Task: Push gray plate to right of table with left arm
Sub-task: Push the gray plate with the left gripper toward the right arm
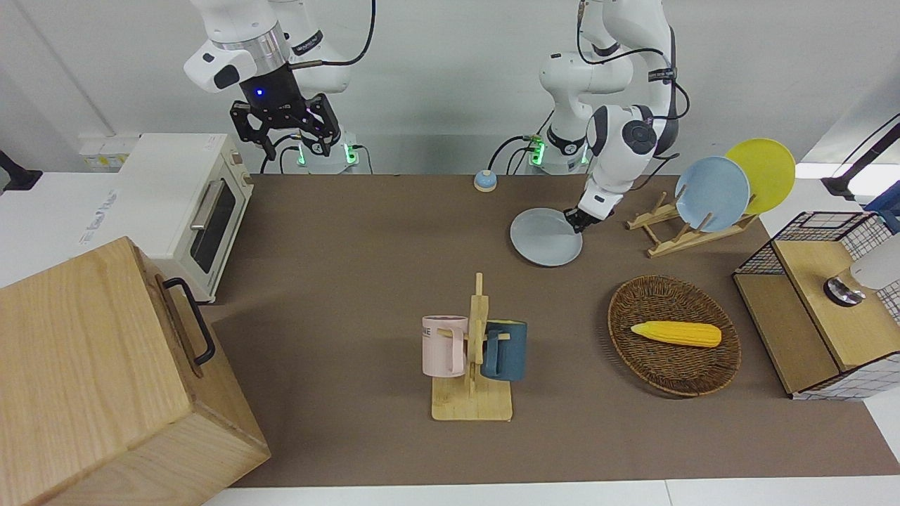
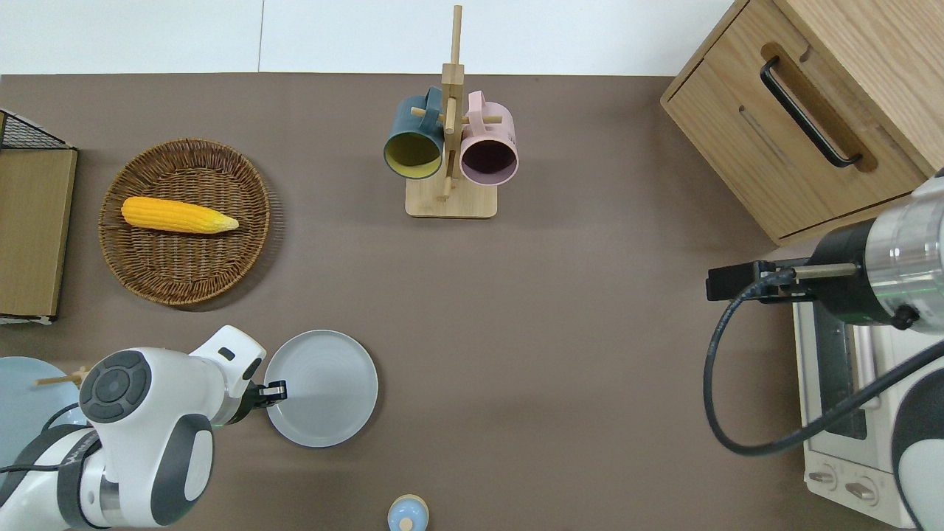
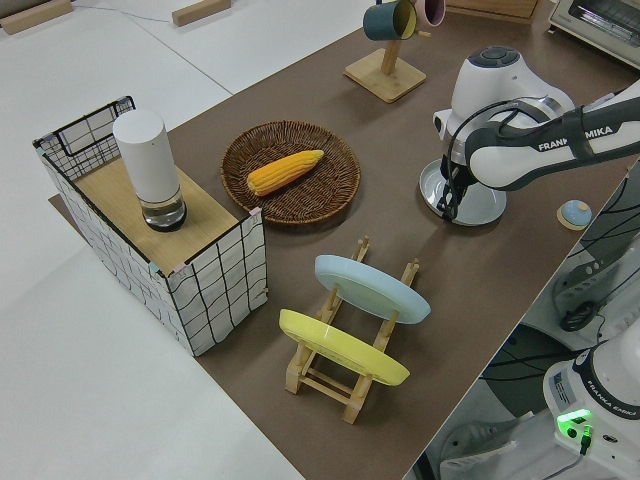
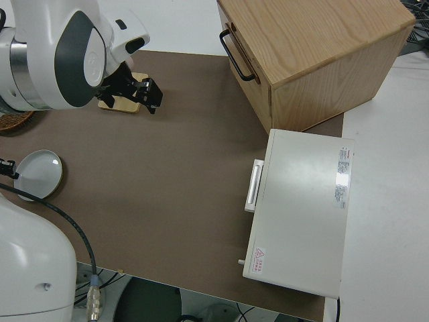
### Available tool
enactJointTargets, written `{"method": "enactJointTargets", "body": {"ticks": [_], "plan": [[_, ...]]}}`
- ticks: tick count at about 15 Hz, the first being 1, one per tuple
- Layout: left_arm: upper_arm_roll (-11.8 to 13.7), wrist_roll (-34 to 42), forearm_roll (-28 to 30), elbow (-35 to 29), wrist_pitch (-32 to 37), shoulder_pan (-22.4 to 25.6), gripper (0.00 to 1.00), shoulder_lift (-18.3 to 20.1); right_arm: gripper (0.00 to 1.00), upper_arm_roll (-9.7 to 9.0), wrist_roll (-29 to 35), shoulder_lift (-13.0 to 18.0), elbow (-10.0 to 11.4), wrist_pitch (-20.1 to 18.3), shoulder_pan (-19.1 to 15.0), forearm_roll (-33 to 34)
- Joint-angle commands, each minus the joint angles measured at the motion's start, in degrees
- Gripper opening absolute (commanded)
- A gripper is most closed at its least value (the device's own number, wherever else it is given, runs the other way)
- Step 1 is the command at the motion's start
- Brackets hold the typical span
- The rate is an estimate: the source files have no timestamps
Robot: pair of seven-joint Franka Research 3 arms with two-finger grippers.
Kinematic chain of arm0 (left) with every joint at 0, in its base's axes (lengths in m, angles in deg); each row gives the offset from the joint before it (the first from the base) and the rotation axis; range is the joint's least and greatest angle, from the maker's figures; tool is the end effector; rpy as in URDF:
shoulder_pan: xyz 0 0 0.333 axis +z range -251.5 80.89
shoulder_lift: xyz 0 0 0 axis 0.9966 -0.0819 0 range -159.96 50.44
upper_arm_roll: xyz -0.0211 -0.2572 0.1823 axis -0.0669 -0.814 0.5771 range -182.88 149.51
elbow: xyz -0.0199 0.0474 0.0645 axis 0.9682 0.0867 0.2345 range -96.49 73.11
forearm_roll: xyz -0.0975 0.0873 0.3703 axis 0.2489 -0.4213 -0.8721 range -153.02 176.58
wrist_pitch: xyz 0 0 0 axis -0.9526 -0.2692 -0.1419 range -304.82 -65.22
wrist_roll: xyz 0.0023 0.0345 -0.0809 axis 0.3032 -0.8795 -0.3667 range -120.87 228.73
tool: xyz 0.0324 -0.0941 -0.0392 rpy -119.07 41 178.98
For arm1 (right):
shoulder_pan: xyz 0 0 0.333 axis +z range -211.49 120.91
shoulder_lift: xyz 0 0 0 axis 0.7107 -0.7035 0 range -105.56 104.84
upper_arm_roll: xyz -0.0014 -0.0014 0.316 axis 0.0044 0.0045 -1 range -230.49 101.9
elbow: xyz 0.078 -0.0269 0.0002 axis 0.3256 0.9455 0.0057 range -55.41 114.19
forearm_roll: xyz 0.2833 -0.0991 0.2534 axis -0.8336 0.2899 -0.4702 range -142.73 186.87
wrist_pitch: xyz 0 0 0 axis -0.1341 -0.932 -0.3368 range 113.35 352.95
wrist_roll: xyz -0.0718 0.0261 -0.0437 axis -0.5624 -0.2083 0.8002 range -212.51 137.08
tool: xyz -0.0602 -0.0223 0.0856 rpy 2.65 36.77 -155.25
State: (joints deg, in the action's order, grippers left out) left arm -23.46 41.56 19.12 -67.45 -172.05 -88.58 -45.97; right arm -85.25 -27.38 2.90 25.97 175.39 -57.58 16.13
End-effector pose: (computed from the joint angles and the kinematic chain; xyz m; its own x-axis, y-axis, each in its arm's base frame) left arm 0.4183 -0.0757 0.3085 0.9834 0.1300 -0.1269 0.1361 -0.9899 0.0404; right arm 0.5243 0.0980 0.6652 0.9995 -0.0232 0.0231 -0.0211 -0.9959 -0.0883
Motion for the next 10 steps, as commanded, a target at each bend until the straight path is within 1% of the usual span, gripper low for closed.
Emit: {"method": "enactJointTargets", "body": {"ticks": [1, 3, 5, 8, 10], "plan": [[-5.0, -3.4, 2.9, 1.1, -1.8, -0.4, 0.00, -1.8, 0.996, -0.23, 0.1, -0.4, -0.8, -0.4, -0.4, -0.9], [-7.5, -4.8, 2.9, 2.7, -1.8, -0.9, 0.00, -3.0, 0.996, -0.23, 0.1, -0.4, -0.8, -0.4, -0.4, -0.9], [-8.9, -5.1, 2.9, 4.2, -1.8, -1.6, 0.00, -3.7, 0.996, -0.23, 0.1, -0.4, -0.8, -0.4, -0.4, -0.9], [-13.7, -10.8, 3.0, 5.5, -2.8, -2.0, 0.00, -4.6, 0.996, -0.23, 0.1, -0.4, -0.8, -0.4, -0.4, -0.9], [-15.5, -12.9, 3.8, 5.8, -4.7, -2.6, 0.00, -5.5, 0.996, -0.23, 0.1, -0.4, -0.8, -0.4, -0.4, -0.9]]}}
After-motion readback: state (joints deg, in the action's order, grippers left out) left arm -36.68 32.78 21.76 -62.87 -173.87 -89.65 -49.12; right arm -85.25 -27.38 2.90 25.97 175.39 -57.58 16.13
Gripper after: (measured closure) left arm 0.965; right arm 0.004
